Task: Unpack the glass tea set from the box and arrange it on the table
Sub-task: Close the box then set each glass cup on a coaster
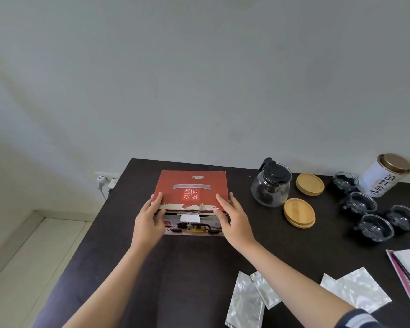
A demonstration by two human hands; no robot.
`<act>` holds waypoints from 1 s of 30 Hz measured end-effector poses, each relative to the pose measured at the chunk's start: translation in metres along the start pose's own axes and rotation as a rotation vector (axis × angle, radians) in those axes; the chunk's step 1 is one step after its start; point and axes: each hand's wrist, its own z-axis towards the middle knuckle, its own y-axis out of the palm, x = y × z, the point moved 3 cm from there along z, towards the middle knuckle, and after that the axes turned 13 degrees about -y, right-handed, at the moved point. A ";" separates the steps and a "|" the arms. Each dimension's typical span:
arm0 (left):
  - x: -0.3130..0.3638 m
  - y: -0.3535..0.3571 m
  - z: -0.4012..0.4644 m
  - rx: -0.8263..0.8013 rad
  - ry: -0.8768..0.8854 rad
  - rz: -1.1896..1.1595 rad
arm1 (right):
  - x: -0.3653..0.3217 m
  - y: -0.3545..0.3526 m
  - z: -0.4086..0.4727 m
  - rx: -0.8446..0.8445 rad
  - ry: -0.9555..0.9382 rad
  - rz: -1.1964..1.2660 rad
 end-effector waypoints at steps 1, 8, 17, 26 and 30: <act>-0.001 0.001 -0.001 0.000 0.003 0.007 | 0.002 0.002 -0.003 -0.001 -0.004 -0.010; -0.001 0.004 -0.008 -0.021 -0.017 0.039 | 0.001 0.006 -0.010 0.011 -0.039 -0.057; 0.005 0.000 -0.013 -0.058 -0.002 0.078 | 0.000 0.007 -0.012 -0.016 -0.055 -0.087; 0.014 0.001 -0.010 -0.004 -0.222 -0.049 | -0.002 0.008 -0.013 0.021 -0.060 -0.091; 0.020 0.004 -0.013 0.070 -0.398 -0.276 | -0.006 0.005 -0.011 0.039 -0.049 -0.094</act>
